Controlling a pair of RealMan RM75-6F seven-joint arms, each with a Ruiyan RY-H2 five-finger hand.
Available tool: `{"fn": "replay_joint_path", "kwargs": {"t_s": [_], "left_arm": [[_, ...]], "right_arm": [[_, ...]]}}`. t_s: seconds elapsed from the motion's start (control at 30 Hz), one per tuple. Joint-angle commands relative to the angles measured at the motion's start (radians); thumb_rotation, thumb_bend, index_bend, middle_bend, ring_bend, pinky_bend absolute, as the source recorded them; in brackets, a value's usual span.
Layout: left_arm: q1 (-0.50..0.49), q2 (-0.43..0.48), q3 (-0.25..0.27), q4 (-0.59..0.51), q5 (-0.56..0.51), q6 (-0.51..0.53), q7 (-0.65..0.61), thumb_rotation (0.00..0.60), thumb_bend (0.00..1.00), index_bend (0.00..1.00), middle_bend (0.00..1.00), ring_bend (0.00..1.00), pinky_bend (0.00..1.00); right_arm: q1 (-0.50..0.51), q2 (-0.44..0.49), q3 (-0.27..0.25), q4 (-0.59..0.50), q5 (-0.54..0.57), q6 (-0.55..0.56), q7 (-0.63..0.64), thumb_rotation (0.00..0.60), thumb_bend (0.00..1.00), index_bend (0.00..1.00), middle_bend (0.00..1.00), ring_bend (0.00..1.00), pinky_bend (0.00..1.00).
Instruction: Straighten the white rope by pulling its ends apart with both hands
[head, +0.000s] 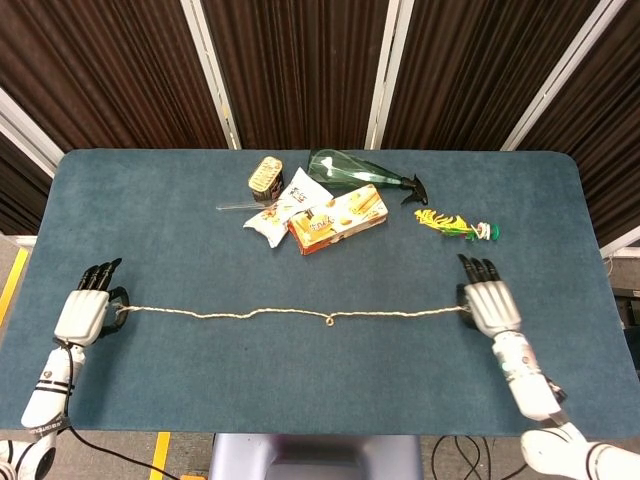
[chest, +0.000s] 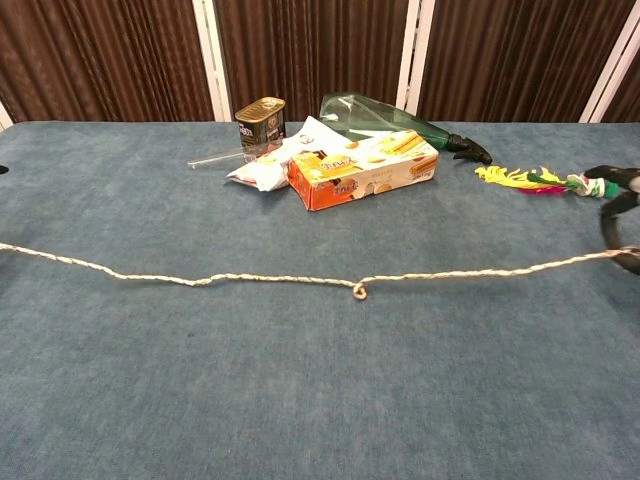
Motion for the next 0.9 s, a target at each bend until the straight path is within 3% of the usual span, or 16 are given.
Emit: {"fn": "replay_joint_path", "kwargs": {"t_s": [0.03,0.27,0.77,0.83,0.9], "left_arm": [[0.003,0.003,0.0,0.0,-0.003,-0.002,0.002,0.6,0.44,0.59,0.0,0.0,0.07],[0.006,-0.003,0.001,0.021,-0.018,-0.036,0.004,0.6,0.44,0.6,0.01,0.0,0.07],[-0.013,-0.043,0.024,0.076,0.01,-0.079,-0.033,0.6,0.44,0.57,0.01,0.0,0.07],[-0.015,-0.045,0.029,0.082,0.011,-0.091,-0.034,0.6,0.44,0.55,0.01,0.0,0.07],[-0.018,-0.043,0.034,0.083,0.012,-0.108,-0.035,0.6,0.44,0.5,0.01,0.0,0.07]], "right_arm": [[-0.05,0.035,-0.024,0.047,-0.028,0.031,0.076,0.6,0.56,0.77,0.07,0.0,0.0],[-0.079,0.042,-0.029,0.122,-0.044,0.024,0.162,0.6,0.56,0.77,0.07,0.0,0.0],[-0.081,0.001,-0.029,0.176,-0.056,-0.033,0.167,0.6,0.55,0.75,0.07,0.0,0.0],[-0.077,-0.005,-0.033,0.185,-0.047,-0.061,0.149,0.6,0.55,0.68,0.07,0.0,0.0],[-0.073,-0.007,-0.036,0.189,-0.032,-0.091,0.125,0.6,0.55,0.53,0.05,0.0,0.0]]}}
